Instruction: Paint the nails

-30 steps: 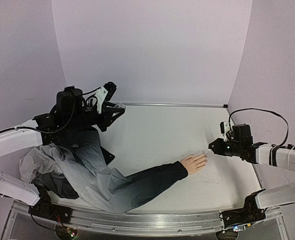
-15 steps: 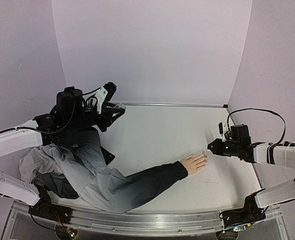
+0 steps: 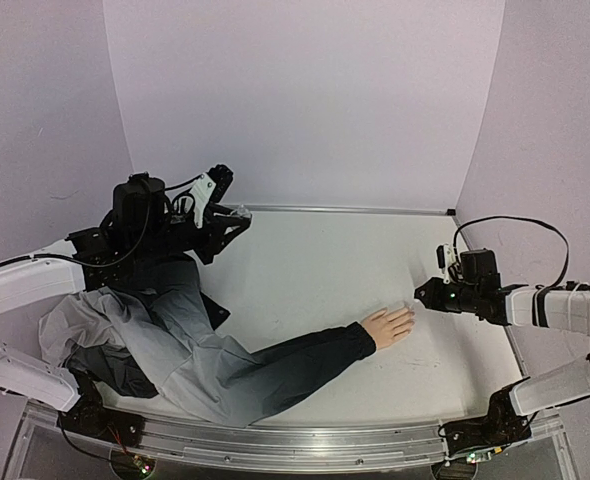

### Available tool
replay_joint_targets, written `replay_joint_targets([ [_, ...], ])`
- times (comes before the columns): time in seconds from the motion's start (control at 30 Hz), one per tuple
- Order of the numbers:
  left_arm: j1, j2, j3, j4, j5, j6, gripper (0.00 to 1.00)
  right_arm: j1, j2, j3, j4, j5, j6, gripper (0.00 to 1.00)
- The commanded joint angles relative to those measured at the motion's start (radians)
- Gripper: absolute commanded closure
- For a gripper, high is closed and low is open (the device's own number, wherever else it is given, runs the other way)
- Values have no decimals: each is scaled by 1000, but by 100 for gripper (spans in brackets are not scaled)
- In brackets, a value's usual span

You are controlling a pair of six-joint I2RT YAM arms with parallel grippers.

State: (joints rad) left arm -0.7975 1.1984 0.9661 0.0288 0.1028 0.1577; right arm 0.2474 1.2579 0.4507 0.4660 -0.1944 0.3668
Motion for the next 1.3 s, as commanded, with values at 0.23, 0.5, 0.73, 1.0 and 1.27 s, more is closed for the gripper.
replay_joint_targets([
  [0.23,4,-19,5,77,15,-3,100,-3,31,26,41,-5,-11,100],
  [0.5,4,-19,1,76,23,-4,100,-3,41,28,52,-5,-13,100],
  [0.73,4,-21,2,77,23,-4,100,-3,52,30,56,-9,-12,100],
  [1.0,4,-25,1,77,25,-5,100,-3,62,32,57,-3,-11,100],
  [1.27,4,-27,0,77,27,-5,100,-3,63,33,60,5,-12,100],
])
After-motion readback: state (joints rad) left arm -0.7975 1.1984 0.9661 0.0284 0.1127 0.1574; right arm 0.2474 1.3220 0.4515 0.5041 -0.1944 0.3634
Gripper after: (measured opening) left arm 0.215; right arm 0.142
